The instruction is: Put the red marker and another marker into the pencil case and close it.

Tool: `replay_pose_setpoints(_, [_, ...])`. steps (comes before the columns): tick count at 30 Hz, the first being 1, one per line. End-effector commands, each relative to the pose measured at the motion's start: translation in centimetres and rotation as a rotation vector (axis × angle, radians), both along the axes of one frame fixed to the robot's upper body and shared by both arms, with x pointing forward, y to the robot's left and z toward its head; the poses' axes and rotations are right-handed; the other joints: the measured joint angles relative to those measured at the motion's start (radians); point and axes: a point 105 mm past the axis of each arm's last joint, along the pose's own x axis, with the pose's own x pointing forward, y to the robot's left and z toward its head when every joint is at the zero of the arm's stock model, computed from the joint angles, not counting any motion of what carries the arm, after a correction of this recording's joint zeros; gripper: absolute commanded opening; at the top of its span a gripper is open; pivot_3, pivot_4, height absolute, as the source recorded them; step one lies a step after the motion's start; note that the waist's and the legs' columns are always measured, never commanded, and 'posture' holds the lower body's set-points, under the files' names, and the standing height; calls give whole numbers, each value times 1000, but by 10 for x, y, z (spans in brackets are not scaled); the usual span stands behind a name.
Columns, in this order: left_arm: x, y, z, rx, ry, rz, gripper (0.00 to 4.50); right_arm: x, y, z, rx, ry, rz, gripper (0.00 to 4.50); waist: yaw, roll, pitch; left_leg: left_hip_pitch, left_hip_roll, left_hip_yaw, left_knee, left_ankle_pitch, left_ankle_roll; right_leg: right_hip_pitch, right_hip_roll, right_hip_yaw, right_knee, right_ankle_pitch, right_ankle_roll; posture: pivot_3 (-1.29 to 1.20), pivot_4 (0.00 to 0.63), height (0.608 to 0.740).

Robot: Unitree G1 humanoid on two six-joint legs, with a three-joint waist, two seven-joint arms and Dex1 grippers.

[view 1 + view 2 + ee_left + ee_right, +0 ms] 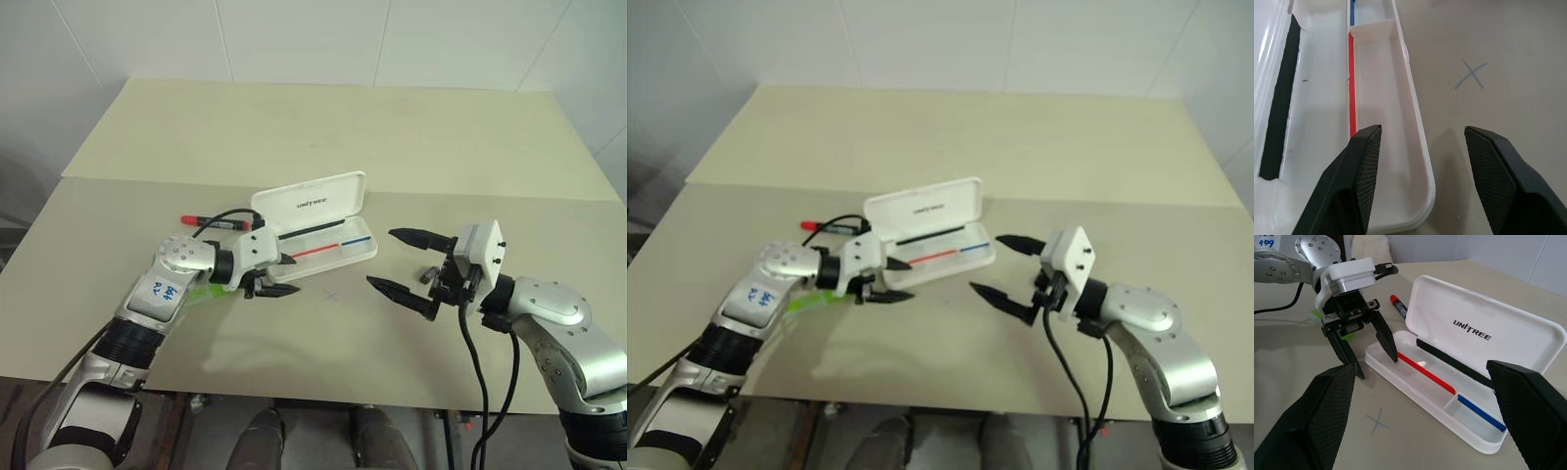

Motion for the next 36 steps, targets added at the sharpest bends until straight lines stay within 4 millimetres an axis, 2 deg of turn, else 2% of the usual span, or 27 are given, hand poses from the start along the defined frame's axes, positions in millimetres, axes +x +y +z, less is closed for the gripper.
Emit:
replay_pose_setpoints(1, [4,2,-5,42,-4,18,2857,-6,5,14,17,-71,11,4500,0,0,0,0,0,0,0,0,0,0,0,0,0,0,0,0,150,740])
replay_pose_setpoints(3, [8,4,-8,50,-6,50,2857,-6,6,16,24,-77,9,4500,1,0,0,0,0,0,0,0,0,0,0,0,0,0,0,0,150,740])
replay_pose_setpoints(6, [18,8,-11,67,-17,106,2288,-5,8,19,38,-84,10,4500,1,0,0,0,0,0,2,0,0,0,0,0,2,0,0,0,150,740])
replay_pose_setpoints(13, [13,7,-19,98,14,77,25,-4,11,22,47,-92,16,4500,-1,0,0,4,0,0,2,3,0,3,1,0,5,4,-1,0,150,740])
replay_pose_setpoints(18, [7,0,-17,90,15,17,25,-3,10,24,47,-97,15,4500,-3,0,0,7,0,0,2,3,1,5,1,0,5,5,-1,0,150,740])
replay_pose_setpoints(23, [-1,-10,-5,72,-31,-97,25,-4,7,24,38,-96,4,4500,-1,0,0,6,0,0,1,3,1,5,1,0,4,5,-1,0,150,740])
replay_pose_setpoints(28, [-15,-8,-2,119,-49,-195,25,-4,0,24,31,-91,-16,4500,-1,0,0,4,0,0,-1,3,1,3,0,0,-1,5,-1,0,150,740])
replay_pose_setpoints(32, [-18,-5,0,126,-57,-199,25,-7,-3,23,30,-85,-26,4500,1,0,0,-3,0,0,0,3,1,-2,0,0,-2,5,-1,0,150,740])
replay_pose_setpoints(36, [-24,-5,2,128,-56,-211,25,-10,-8,22,20,-69,-32,4500,1,0,0,-4,0,0,0,3,2,-2,0,0,-3,5,0,0,150,740])
